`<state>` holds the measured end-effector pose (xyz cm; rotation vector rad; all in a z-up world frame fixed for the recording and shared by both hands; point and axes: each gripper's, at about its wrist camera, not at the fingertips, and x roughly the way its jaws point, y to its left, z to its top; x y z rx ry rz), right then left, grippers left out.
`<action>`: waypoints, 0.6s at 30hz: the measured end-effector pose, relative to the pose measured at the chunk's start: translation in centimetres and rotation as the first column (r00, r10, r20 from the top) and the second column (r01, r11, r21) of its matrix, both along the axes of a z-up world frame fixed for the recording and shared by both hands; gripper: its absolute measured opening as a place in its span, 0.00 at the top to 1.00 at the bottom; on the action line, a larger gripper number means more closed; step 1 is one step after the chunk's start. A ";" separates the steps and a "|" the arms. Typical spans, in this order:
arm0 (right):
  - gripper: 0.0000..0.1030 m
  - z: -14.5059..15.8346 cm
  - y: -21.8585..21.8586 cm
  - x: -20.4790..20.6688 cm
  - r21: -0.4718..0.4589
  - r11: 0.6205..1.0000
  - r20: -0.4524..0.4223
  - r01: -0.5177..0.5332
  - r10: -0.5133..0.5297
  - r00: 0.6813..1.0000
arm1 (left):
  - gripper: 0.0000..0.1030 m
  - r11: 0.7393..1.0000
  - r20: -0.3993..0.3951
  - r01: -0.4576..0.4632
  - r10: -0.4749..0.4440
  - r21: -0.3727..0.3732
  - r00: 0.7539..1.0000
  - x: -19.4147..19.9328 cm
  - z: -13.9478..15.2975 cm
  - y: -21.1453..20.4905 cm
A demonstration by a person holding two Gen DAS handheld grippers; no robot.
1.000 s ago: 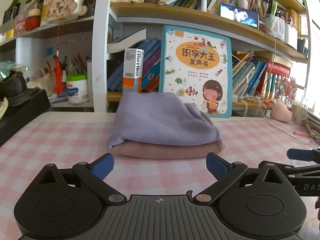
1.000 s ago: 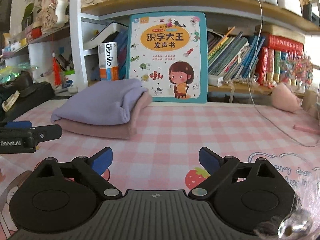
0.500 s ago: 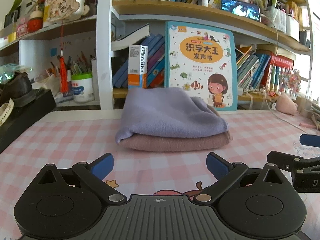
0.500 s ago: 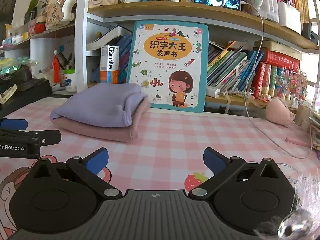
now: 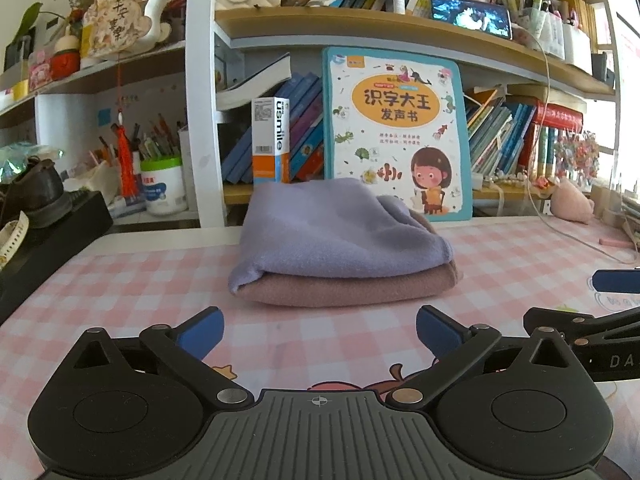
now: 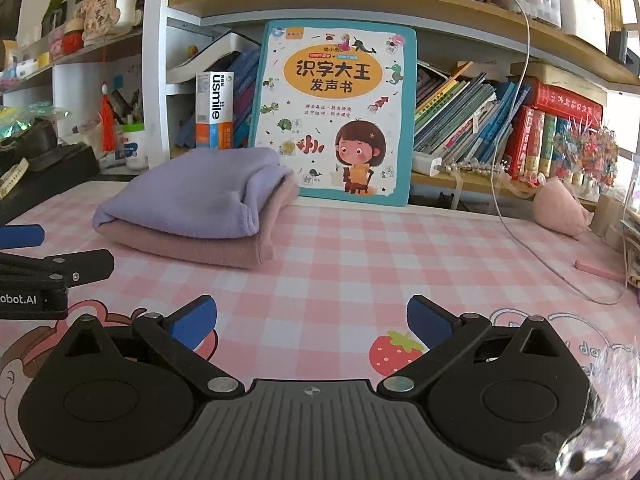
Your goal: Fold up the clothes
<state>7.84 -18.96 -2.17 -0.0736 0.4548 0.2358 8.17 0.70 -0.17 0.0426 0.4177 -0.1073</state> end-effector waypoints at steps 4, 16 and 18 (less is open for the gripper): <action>0.01 0.1 0.0 0.1 0.002 1.000 -0.001 0.000 0.000 1.000 | 0.00 1.000 -0.002 0.006 -0.006 0.005 1.000 0.0 0.0 -0.1; 0.01 0.1 -0.1 0.0 0.004 1.000 -0.001 0.001 -0.001 1.000 | 0.00 1.000 0.003 0.014 -0.014 0.023 1.000 -0.1 0.0 -0.5; 0.01 0.1 0.0 0.0 0.004 1.000 -0.001 0.001 -0.001 1.000 | 0.00 1.000 0.003 0.015 -0.015 0.024 1.000 -0.1 0.0 -0.4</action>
